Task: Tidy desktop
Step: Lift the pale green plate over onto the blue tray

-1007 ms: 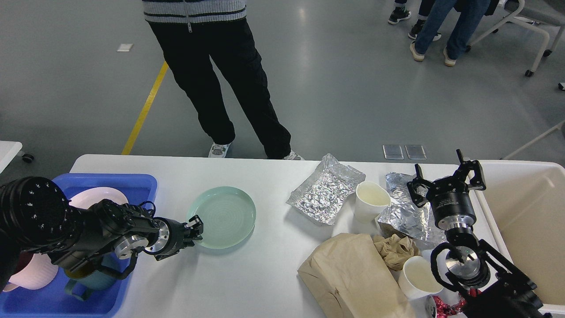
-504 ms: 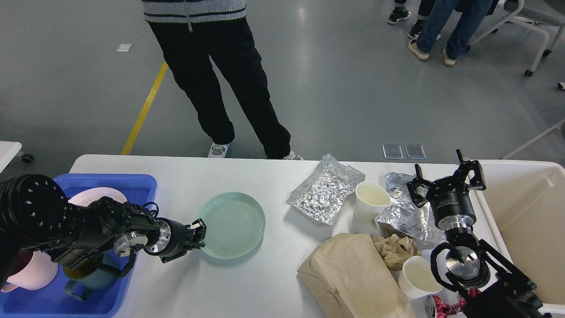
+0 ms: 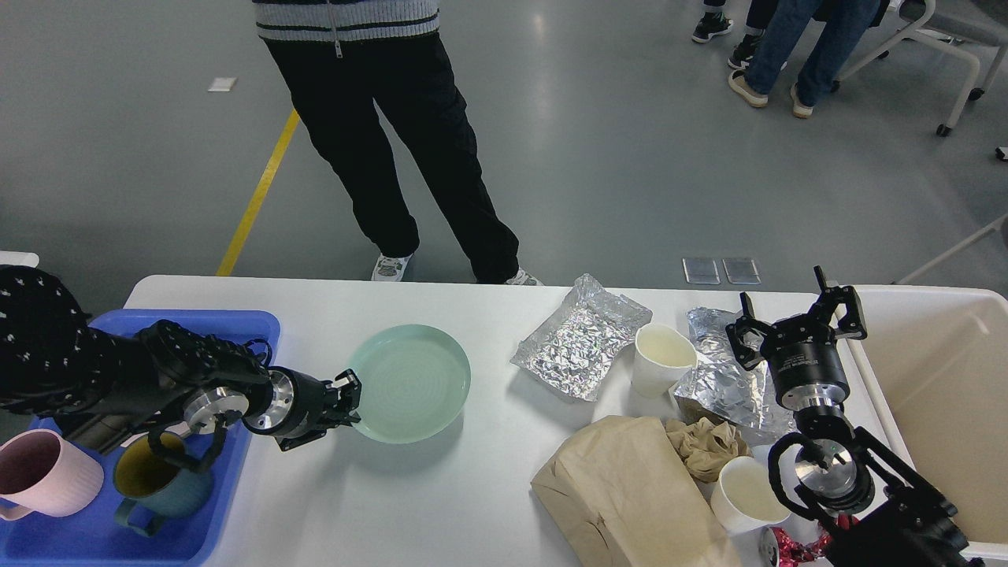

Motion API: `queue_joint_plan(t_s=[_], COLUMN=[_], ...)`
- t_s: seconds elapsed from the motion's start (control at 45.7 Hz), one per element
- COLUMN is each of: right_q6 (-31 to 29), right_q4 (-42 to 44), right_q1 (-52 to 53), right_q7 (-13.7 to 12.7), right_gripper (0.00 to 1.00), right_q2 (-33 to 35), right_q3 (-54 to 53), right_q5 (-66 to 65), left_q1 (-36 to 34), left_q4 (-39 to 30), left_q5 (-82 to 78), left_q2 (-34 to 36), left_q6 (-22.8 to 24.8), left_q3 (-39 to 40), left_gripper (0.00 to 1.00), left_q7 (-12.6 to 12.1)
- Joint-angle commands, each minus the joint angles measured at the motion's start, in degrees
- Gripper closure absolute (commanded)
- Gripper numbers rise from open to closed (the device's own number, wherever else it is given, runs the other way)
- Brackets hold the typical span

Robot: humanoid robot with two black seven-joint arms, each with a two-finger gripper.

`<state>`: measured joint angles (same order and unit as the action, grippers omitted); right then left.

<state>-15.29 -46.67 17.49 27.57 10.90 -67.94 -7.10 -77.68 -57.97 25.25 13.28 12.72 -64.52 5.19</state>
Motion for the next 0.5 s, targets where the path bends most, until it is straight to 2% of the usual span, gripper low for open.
queue_joint_plan(t_s=[0.0, 0.153, 0.482], right_q6=[0.0, 0.0, 0.0], right_q4=[0.0, 0.0, 0.0], right_q1=[0.0, 0.0, 0.0], right_q7=[-0.1, -0.1, -0.1], right_gripper=[0.00, 0.00, 0.00], right_q2=[0.0, 0.0, 0.1], right_q3=[0.0, 0.0, 0.0], right_q5=[0.0, 0.1, 0.0], left_q1=[-6.5, -15.3, -39.9], left_q4=[-6.0, -10.5, -28.7], left_q5=[0.0, 0.0, -0.2], left_q2=[3.3, 5.2, 3.1], left_q6=[2.8, 11.5, 12.9], left_q3=[-1.9, -6.5, -20.5], left_gripper=[1.00, 1.00, 1.00], left_q7=[0.1, 0.2, 0.2])
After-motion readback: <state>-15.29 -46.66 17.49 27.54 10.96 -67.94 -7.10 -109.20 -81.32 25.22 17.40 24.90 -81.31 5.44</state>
